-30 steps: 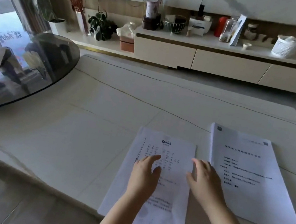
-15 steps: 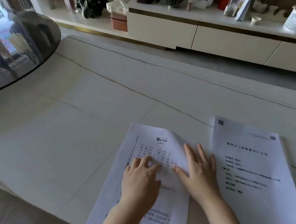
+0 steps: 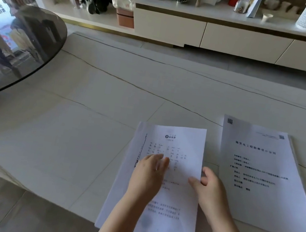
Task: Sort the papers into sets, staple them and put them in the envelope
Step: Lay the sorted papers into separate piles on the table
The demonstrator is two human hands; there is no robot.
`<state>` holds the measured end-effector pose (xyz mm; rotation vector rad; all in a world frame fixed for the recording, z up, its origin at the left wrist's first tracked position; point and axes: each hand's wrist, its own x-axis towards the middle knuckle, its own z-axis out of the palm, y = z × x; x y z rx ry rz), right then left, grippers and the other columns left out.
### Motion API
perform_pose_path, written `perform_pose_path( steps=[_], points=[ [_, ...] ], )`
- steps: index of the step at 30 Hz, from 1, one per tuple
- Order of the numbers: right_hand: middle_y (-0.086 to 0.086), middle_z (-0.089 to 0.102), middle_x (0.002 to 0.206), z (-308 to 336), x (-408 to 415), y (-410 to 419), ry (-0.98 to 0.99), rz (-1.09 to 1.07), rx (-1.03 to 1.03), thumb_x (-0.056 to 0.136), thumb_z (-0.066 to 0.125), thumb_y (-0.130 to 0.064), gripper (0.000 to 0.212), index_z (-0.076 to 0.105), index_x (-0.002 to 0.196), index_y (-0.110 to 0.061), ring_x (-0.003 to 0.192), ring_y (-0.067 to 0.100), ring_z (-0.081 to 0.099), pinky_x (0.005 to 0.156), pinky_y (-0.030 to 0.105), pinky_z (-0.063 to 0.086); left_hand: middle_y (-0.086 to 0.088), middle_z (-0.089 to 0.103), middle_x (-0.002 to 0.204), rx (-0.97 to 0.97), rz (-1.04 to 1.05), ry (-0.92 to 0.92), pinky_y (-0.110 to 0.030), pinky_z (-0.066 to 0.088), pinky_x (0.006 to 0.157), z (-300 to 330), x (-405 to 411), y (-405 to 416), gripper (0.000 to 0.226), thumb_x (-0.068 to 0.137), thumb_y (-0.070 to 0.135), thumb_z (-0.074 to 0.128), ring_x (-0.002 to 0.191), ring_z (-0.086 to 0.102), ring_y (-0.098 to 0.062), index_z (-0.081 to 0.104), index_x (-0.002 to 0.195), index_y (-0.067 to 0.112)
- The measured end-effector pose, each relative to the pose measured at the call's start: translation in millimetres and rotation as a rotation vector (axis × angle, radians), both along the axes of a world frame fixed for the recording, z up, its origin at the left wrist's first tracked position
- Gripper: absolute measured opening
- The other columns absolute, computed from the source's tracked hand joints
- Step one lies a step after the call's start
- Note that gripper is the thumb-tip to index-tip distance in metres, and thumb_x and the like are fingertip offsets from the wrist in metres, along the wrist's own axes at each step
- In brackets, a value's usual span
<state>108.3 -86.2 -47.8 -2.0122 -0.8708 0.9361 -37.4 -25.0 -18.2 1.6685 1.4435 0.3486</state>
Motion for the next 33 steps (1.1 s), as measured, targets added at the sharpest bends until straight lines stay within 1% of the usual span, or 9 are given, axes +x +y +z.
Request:
perform_pose_path(
  steps=[4,9,13,17,20,24,27,29,33],
  points=[
    [0.008,0.073,0.082,9,4,14,0.173,-0.122,0.111,0.088,0.062,-0.002,0.013,0.064,0.082,-0.013,0.077,0.031,0.068,0.075,0.042,0.054,0.001,0.038,0.147,0.112,0.040,0.164,-0.038,0.030,0.111,-1,-16,3,0.056,0.093,0.038,0.055,0.135,0.034,-0.022,0.037,0.144,0.021],
    [0.010,0.073,0.086,10,-10,22,0.352,-0.116,0.192,0.088,0.064,-0.005,0.010,0.066,0.087,-0.015,0.074,0.020,0.068,0.074,0.036,0.054,-0.007,0.035,0.148,0.100,0.311,0.242,-0.041,0.032,0.106,10,-46,18,0.079,0.089,0.044,0.058,0.134,0.035,-0.027,0.015,0.151,0.019],
    [0.003,0.074,0.083,13,-21,21,0.419,-0.108,0.228,0.088,0.063,-0.006,0.008,0.065,0.091,-0.014,0.070,0.012,0.069,0.066,0.025,0.054,-0.007,0.057,0.127,-0.004,0.446,0.200,-0.046,0.041,0.102,4,-78,29,0.086,0.084,0.040,0.067,0.120,0.051,-0.029,0.016,0.151,0.020],
    [0.004,0.073,0.093,10,-36,23,0.337,-0.037,0.161,0.091,0.061,-0.010,0.014,0.063,0.105,-0.010,0.078,0.012,0.069,0.067,0.022,0.052,0.007,0.063,0.085,-0.030,0.536,0.080,-0.038,0.050,0.084,0,-107,31,0.056,0.088,0.018,0.062,0.089,0.063,-0.023,0.042,0.140,0.024],
    [-0.004,0.069,0.094,10,-44,24,0.217,0.049,0.116,0.092,0.060,-0.012,0.030,0.055,0.121,-0.017,0.084,0.011,0.068,0.060,0.021,0.052,0.000,0.068,0.099,0.087,0.641,0.158,-0.040,0.051,0.082,-4,-128,35,0.044,0.090,0.017,0.058,0.094,0.064,-0.027,0.052,0.132,0.025],
    [-0.003,0.064,0.114,9,-53,23,0.189,0.198,0.034,0.092,0.061,-0.015,0.041,0.050,0.131,-0.017,0.098,0.010,0.065,0.066,0.019,0.054,-0.010,0.051,0.137,0.183,0.611,0.393,-0.046,0.036,0.105,-14,-141,38,0.059,0.088,0.025,0.062,0.125,0.046,-0.031,0.040,0.143,0.026],
    [-0.005,0.063,0.117,5,-51,25,0.007,0.272,0.056,0.092,0.061,-0.015,0.032,0.059,0.125,-0.014,0.102,0.005,0.061,0.080,0.011,0.050,-0.006,0.015,0.159,0.251,0.330,0.525,-0.043,0.014,0.118,-13,-119,31,0.072,0.093,0.037,0.055,0.145,0.012,-0.027,0.014,0.152,0.031],
    [-0.002,0.065,0.112,-1,-39,26,-0.292,0.260,0.096,0.091,0.061,-0.015,0.025,0.065,0.116,-0.011,0.104,0.011,0.061,0.085,0.008,0.043,-0.003,-0.008,0.160,0.217,0.105,0.562,-0.045,0.003,0.120,-17,-95,23,0.072,0.096,0.048,0.042,0.147,-0.007,-0.026,-0.003,0.151,0.036],
    [0.017,0.059,0.129,-14,-12,29,-0.847,0.275,0.009,0.079,0.071,-0.040,0.053,0.065,0.117,-0.003,0.126,0.043,0.048,0.094,0.056,0.044,-0.003,-0.031,0.152,0.134,-0.192,0.637,-0.056,-0.009,0.115,-29,-60,9,0.074,0.090,0.069,0.025,0.142,-0.026,-0.030,-0.015,0.146,0.041]
  ],
)
